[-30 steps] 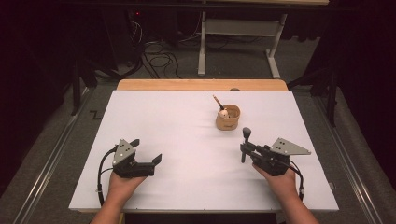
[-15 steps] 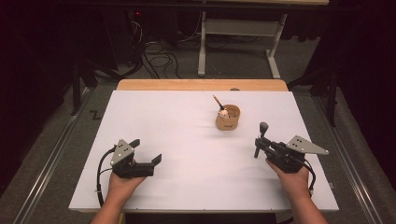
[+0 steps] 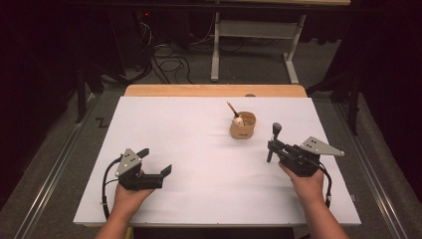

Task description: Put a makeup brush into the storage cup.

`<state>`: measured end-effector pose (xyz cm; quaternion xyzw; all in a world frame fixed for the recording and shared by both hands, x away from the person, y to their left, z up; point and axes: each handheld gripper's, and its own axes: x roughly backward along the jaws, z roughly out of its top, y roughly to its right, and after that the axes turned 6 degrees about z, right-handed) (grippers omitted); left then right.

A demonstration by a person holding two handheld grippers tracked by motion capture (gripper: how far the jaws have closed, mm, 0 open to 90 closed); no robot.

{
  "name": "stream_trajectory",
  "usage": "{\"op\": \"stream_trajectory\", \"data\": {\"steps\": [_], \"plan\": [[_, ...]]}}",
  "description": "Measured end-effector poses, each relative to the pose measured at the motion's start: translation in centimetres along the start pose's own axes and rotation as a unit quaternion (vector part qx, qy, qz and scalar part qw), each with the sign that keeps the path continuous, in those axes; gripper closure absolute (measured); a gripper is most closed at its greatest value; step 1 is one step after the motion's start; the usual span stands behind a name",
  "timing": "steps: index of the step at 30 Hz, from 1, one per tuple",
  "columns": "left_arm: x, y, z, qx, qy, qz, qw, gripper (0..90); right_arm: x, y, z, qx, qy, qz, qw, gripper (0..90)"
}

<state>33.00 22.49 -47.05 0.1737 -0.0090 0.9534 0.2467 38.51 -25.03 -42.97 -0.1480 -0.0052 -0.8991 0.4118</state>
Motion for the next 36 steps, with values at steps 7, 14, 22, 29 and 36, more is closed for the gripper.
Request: {"op": "stream_trajectory", "data": {"steps": [7, 14, 22, 29, 36], "plan": [[0.1, -0.2, 0.1, 0.001, 0.003, 0.004, 1.0, 0.5, -1.9, 0.6, 1.0, -0.008, 0.002, -0.009, 0.9999, 80.0], [-0.1, -0.1, -0.1, 0.008, -0.006, 0.004, 0.9999, 0.4, -3.7, 0.6, 2.4, -0.004, 0.005, -0.017, 0.9998, 80.0], [-0.1, -0.1, -0.1, 0.006, -0.008, -0.002, 0.9999, 0.3, -4.5, 0.8, 4.0, 0.003, 0.011, -0.026, 0.9996, 80.0], [-0.4, 0.3, -0.2, 0.006, -0.012, -0.015, 0.9998, 0.3, -5.1, 1.0, 5.0, 0.004, 0.015, -0.031, 0.9994, 80.0], [-0.3, 0.7, 0.1, 0.004, 0.0, -0.014, 0.9999, 0.3, -6.1, 1.2, 5.8, -0.001, 0.023, -0.036, 0.9991, 79.9]]}}
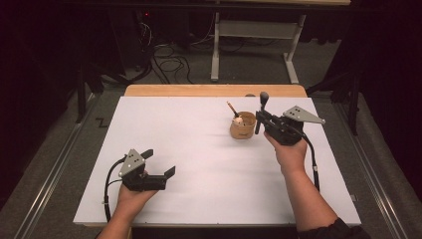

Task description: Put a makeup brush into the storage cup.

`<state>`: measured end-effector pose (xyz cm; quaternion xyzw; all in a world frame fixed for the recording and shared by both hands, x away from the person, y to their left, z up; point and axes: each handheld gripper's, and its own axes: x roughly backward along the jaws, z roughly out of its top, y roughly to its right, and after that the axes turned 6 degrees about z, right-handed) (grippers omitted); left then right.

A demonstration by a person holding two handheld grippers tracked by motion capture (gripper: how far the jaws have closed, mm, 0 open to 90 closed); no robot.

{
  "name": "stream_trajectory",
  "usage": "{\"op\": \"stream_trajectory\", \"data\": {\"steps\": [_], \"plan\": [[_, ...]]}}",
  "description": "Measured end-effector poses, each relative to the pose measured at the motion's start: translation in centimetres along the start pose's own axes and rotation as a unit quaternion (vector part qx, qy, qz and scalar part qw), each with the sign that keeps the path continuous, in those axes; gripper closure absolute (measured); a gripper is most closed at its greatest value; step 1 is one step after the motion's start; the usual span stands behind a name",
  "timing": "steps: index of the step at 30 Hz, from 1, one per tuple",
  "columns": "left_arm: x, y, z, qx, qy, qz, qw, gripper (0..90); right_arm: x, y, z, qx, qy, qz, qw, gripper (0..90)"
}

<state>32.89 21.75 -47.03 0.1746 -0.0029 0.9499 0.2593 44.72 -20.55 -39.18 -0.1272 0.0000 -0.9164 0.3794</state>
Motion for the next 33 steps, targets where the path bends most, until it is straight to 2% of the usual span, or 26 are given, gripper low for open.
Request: {"op": "stream_trajectory", "data": {"steps": [3, 8, 11, 14, 17, 24, 27, 33], "plan": [[0.1, -0.2, 0.0, 0.005, 0.002, 0.003, 1.0, 0.3, -0.4, 0.0, 0.4, -0.002, 0.002, -0.002, 1.0, 79.9], [0.1, -0.3, 0.0, 0.001, 0.003, 0.001, 1.0, 1.0, -1.2, 0.2, 0.8, 0.0, 0.009, -0.002, 1.0, 80.0], [0.2, -0.4, 0.0, -0.001, 0.002, 0.001, 1.0, 1.0, -2.0, 0.6, 1.2, 0.001, 0.009, -0.009, 0.9999, 79.9], [0.1, -0.4, -0.2, 0.005, 0.002, -0.001, 1.0, 1.0, -2.7, 1.1, 1.3, 0.002, 0.008, -0.006, 0.9999, 79.9], [0.0, -0.1, -0.1, -0.003, 0.0, -0.003, 1.0, 1.0, -3.5, 1.4, 1.0, 0.004, -0.003, -0.012, 0.9999, 79.9], [0.2, -0.2, -0.1, -0.003, 0.005, -0.002, 1.0, 0.6, -4.5, 2.4, 0.3, -0.001, -0.01, -0.02, 0.9997, 79.9], [0.3, 0.0, -0.2, -0.017, 0.007, 0.0, 0.9998, 0.3, -4.8, 2.7, 0.0, -0.005, -0.016, -0.023, 0.9996, 79.9], [0.1, 0.2, -0.2, -0.024, 0.005, -0.005, 0.9997, 0.3, -5.6, 2.5, -0.7, -0.004, -0.024, -0.026, 0.9993, 79.9]]}}
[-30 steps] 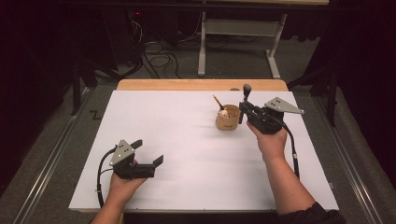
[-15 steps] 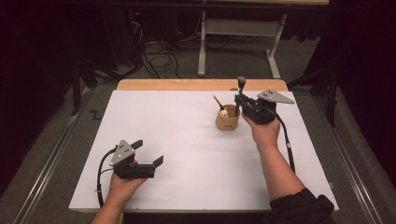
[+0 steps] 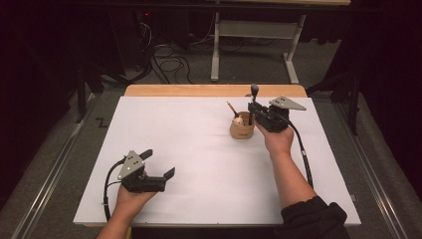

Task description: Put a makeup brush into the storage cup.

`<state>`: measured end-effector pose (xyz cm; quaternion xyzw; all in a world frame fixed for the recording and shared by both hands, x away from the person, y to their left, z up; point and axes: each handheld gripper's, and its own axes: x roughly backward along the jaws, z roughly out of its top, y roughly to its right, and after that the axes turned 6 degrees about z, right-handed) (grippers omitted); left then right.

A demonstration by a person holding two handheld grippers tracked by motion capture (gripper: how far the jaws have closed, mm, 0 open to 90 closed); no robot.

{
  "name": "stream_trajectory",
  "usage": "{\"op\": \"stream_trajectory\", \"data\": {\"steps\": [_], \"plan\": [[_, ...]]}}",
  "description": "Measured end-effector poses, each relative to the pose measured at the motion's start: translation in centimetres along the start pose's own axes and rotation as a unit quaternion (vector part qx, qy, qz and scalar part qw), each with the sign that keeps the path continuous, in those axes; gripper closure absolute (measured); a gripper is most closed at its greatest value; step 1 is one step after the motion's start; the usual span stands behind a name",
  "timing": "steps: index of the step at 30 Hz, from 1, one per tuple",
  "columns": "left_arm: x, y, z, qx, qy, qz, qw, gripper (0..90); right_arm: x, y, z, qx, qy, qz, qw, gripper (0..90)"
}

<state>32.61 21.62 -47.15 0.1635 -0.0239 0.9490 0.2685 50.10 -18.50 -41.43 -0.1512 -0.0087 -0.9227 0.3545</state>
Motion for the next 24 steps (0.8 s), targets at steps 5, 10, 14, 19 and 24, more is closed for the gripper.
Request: {"op": "stream_trajectory", "data": {"steps": [5, 10, 14, 19, 24], "plan": [[-0.1, 0.1, -0.1, -0.005, -0.002, -0.001, 1.0, 0.3, -0.5, -0.2, -0.4, 0.003, -0.002, -0.003, 1.0, 79.9], [-0.1, 0.0, -0.2, -0.005, -0.004, -0.001, 1.0, 0.3, -1.0, -0.3, -0.9, -0.001, -0.009, 0.002, 1.0, 79.8], [-0.1, 0.0, -0.2, -0.006, -0.005, -0.005, 1.0, 0.3, -1.1, -0.3, -1.1, -0.003, -0.013, 0.003, 0.9999, 79.8], [-0.1, 0.1, -0.2, -0.007, -0.006, -0.006, 0.9999, 0.3, -1.2, -0.2, -1.6, -0.007, -0.017, -0.003, 0.9998, 79.8], [-0.1, 0.0, -0.3, -0.005, -0.007, -0.005, 1.0, 0.3, -1.3, -0.2, -2.1, -0.01, -0.026, -0.002, 0.9996, 79.6]]}}
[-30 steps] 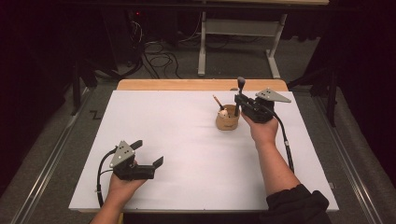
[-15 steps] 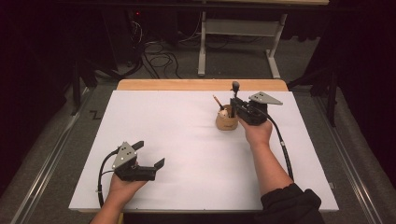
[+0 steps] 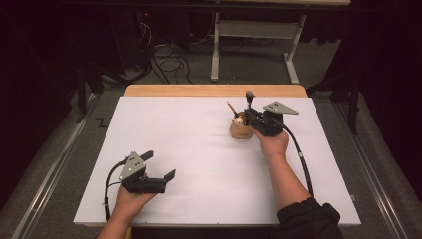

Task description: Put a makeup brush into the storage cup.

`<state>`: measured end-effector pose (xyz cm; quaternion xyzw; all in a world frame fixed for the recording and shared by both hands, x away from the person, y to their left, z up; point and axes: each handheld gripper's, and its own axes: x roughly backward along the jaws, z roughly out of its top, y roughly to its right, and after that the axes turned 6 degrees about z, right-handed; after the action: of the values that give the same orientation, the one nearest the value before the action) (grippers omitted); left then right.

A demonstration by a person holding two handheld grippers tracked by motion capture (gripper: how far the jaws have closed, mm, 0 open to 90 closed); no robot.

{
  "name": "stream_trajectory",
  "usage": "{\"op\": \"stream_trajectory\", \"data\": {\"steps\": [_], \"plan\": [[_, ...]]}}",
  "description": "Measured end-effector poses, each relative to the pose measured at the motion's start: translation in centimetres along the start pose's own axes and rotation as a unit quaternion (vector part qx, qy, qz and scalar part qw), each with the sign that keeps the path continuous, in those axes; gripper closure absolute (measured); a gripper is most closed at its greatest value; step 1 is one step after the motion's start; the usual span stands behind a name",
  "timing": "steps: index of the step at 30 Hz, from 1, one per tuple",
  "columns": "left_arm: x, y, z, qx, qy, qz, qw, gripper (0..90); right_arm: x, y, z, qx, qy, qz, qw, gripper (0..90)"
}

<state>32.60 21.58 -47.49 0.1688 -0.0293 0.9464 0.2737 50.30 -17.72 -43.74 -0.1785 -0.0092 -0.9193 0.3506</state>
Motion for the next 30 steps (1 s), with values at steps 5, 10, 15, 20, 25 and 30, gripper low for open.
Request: {"op": "stream_trajectory", "data": {"steps": [5, 10, 15, 20, 25, 30], "plan": [[0.1, 0.0, 0.0, 0.002, 0.0, -0.002, 1.0, 0.3, 0.0, 0.0, 0.0, 0.002, -0.002, 0.0, 1.0, 79.4], [0.1, -0.1, 0.1, 0.004, 0.0, -0.003, 1.0, 0.3, 0.3, 0.0, 0.3, -0.002, 0.007, -0.002, 1.0, 69.1], [0.2, -0.1, 0.1, 0.006, 0.0, -0.002, 1.0, 0.3, 1.0, 0.0, 0.8, 0.0, 0.017, 0.003, 0.9999, 64.5], [0.1, 0.0, 0.1, 0.006, 0.001, -0.002, 1.0, 0.3, 1.6, 0.1, 1.2, 0.003, 0.016, 0.001, 0.9999, 61.5], [0.1, 0.0, 0.1, 0.011, 0.003, -0.006, 0.9999, 0.3, 2.2, 0.1, 1.3, 0.004, 0.004, 0.0, 1.0, 62.2], [0.1, -0.1, 0.1, 0.013, 0.003, -0.005, 0.9999, 0.3, 2.8, -0.2, 1.3, 0.011, -0.01, 0.002, 0.9999, 61.8]]}}
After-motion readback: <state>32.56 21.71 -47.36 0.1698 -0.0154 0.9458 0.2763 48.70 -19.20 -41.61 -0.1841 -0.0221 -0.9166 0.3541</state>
